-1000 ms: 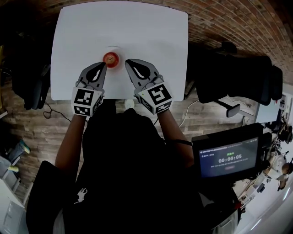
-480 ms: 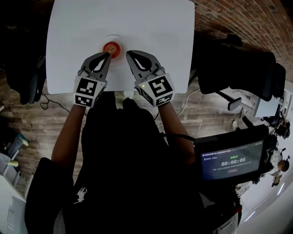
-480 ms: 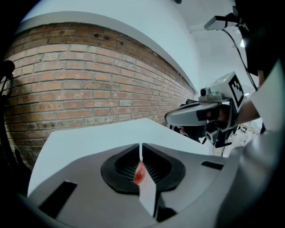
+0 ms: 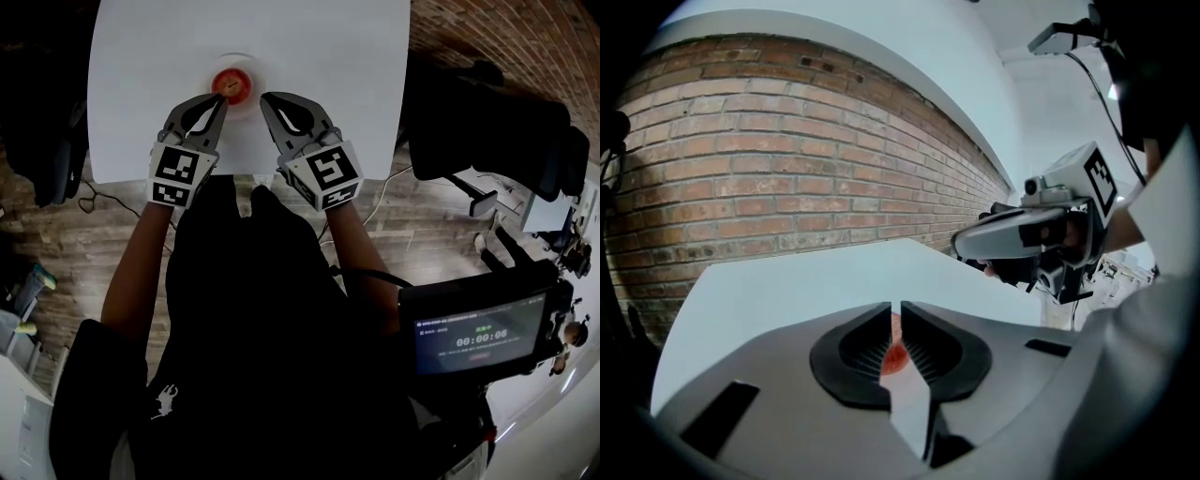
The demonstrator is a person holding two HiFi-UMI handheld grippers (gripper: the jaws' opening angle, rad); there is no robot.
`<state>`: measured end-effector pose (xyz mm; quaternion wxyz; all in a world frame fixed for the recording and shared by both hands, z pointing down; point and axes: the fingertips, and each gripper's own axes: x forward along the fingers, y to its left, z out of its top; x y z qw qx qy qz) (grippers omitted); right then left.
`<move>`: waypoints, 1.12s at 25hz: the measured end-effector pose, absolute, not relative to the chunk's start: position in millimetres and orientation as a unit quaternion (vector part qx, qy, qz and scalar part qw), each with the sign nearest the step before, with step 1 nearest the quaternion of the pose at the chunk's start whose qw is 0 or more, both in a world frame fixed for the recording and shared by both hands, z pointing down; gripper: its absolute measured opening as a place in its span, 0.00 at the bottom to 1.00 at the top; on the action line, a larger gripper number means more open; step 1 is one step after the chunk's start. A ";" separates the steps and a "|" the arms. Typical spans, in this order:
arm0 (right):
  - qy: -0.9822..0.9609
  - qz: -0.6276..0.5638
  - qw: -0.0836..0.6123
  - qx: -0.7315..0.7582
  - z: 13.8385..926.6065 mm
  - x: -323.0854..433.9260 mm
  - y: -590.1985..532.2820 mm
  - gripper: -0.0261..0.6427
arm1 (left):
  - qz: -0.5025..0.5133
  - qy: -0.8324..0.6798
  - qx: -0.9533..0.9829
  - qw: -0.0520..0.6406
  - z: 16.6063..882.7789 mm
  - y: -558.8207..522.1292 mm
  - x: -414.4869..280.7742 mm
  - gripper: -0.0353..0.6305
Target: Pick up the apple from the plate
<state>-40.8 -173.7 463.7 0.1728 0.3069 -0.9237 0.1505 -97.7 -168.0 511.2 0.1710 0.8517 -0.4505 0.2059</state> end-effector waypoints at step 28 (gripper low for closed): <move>-0.906 0.171 0.193 0.335 482.7 -30.2 -183.1 0.05 | 0.304 -0.396 0.852 0.156 578.9 -185.9 -95.9 0.69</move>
